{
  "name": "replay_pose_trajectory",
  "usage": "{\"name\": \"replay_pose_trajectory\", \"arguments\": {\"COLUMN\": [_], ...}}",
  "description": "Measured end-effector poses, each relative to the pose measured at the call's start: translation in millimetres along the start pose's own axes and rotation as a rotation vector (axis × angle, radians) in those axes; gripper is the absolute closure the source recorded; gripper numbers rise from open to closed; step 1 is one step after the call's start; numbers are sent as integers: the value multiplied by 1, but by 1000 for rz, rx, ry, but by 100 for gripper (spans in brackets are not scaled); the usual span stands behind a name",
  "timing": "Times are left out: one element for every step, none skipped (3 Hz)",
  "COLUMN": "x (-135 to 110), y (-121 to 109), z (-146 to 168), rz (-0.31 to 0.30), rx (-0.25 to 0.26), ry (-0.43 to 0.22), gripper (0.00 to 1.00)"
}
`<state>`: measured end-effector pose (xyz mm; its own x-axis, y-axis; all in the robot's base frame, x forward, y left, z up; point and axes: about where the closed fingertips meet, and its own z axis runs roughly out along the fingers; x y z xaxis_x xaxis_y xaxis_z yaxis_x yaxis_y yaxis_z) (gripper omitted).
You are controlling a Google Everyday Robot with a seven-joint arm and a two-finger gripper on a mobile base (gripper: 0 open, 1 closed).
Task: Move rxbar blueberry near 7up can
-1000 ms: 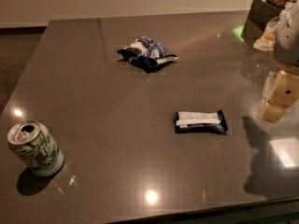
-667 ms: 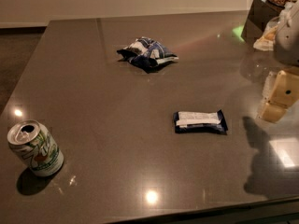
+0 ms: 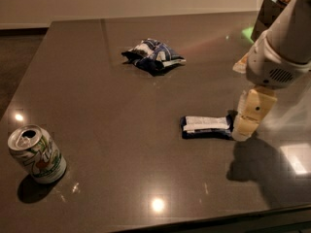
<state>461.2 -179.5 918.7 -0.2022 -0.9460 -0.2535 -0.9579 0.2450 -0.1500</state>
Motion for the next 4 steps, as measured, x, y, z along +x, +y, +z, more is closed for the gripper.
{"name": "replay_pose_trajectory", "arguments": {"x": [-9, -12, -12, -11], "y": [2, -2, -4, -4], "z": [27, 58, 72, 82], "rz": [-19, -35, -41, -41], "rx": [-30, -72, -90, -103], "ry": [-21, -35, -37, -43], "gripper": [0, 0, 0, 15]}}
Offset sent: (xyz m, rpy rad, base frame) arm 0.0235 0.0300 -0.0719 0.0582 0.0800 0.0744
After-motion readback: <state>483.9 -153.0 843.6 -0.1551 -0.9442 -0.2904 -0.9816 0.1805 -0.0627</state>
